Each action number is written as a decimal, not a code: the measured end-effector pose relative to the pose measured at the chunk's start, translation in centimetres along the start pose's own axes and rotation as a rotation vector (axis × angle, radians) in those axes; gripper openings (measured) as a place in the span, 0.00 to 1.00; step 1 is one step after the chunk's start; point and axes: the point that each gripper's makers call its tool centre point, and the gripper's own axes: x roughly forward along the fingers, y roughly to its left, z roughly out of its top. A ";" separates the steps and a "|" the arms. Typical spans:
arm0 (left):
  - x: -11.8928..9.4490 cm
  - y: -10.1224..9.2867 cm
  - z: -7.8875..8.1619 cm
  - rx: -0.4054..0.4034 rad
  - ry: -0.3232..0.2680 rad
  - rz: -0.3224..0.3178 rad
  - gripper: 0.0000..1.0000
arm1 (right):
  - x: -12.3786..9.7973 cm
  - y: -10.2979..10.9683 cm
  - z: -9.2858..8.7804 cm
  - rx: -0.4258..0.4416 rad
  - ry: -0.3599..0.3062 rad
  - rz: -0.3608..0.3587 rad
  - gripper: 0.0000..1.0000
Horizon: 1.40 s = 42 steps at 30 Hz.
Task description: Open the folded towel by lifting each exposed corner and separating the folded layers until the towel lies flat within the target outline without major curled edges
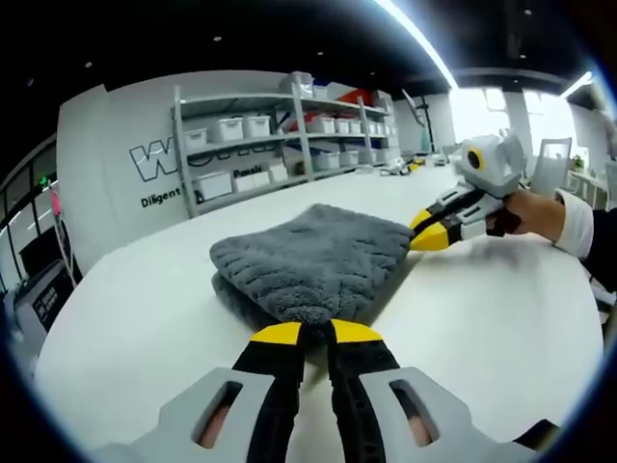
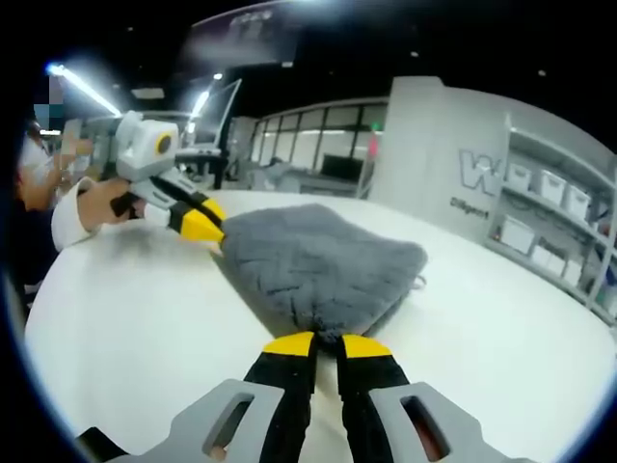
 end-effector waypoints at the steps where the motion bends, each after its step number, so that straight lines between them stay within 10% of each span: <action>1: 0.0 0.0 0.0 -0.002 0.000 0.001 0.08 | 0.0 0.0 0.0 -0.001 0.000 0.000 0.04; 42: -1.9 -2.5 1.1 0.020 -0.020 -0.033 0.05 | 0.0 0.5 -0.3 -0.026 0.004 -0.025 0.04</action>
